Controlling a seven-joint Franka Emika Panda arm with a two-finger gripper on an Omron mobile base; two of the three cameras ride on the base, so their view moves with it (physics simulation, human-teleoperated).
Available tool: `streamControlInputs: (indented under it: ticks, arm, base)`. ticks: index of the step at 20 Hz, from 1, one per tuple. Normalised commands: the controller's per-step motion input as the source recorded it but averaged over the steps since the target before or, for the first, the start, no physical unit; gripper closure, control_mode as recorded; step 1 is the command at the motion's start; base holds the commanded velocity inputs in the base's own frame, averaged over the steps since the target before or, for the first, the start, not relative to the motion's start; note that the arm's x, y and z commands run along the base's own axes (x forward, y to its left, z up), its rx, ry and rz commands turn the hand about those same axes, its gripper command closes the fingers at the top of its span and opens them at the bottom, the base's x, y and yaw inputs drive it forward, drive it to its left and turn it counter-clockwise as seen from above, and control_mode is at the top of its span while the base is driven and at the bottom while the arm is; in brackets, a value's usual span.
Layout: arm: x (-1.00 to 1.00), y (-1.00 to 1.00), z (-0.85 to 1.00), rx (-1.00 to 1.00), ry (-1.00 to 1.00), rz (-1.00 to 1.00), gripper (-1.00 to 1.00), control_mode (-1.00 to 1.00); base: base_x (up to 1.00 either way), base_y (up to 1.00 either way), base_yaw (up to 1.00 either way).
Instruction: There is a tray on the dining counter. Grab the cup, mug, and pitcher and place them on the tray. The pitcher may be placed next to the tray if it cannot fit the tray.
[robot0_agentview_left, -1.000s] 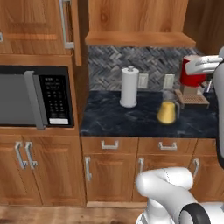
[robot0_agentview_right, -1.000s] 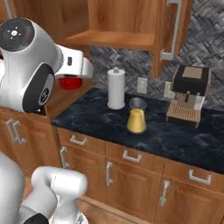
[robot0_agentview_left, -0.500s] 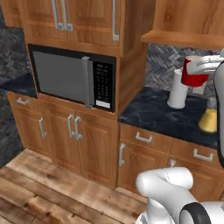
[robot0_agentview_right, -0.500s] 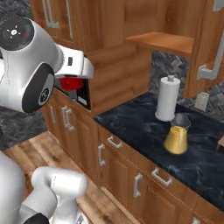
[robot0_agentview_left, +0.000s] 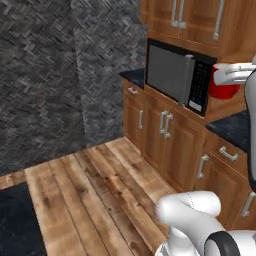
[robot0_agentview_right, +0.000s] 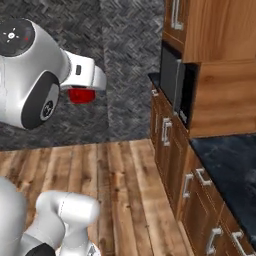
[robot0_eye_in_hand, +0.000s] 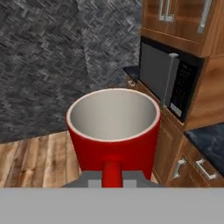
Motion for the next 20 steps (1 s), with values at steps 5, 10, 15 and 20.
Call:
streamControlInputs:
  ticks: [5,10,15,20]
  arm:
    - [0.00,0.00,0.00,0.00,0.00,0.00,1.00,1.00]
    - [0.00,0.00,0.00,0.00,0.00,0.00,1.00,1.00]
    - [0.00,0.00,0.00,0.00,0.00,0.00,1.00,1.00]
    - [0.00,0.00,0.00,0.00,0.00,0.00,1.00,1.00]
  base:
    - [-0.74,0.05,1.00]
    - [0.06,0.00,0.66]
    - [0.95,-0.26,0.14]
    - [1.00,-0.53,0.00]
